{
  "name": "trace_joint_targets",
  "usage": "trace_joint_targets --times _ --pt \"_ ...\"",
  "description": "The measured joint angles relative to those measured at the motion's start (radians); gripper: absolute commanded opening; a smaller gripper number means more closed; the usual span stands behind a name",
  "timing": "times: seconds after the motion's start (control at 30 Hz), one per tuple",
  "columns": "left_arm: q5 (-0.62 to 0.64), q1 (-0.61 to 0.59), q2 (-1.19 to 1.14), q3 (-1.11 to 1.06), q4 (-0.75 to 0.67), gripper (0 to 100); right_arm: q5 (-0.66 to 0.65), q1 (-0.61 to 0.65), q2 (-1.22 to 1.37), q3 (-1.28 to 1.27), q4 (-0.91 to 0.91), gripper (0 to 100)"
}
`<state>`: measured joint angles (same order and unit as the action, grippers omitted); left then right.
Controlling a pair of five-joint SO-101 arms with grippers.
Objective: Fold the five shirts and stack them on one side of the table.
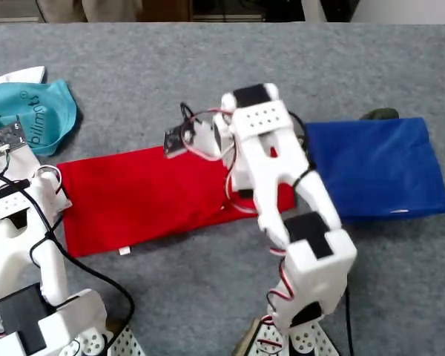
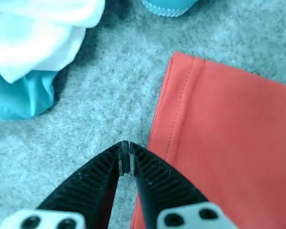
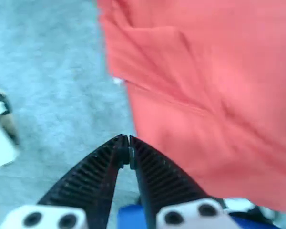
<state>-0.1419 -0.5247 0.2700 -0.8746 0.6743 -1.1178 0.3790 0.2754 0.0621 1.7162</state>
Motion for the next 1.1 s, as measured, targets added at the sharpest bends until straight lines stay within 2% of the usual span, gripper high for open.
trace_joint_targets --times 0.2,0.47,0.83,1.1 --pt "0.0 0.0 0.0 0.0 0.0 2 0.086 0.057 -0.031 -0.204 -0.196 0.5" --pt "0.0 0.0 0.0 0.0 0.0 2 0.178 0.118 0.011 -0.216 -0.428 0.5" --pt "0.0 0.0 0.0 0.0 0.0 2 0.244 0.133 0.06 -0.204 -0.5 0.5" --pt "0.0 0.0 0.0 0.0 0.0 2 0.308 0.138 0.06 -0.074 -0.379 0.5"
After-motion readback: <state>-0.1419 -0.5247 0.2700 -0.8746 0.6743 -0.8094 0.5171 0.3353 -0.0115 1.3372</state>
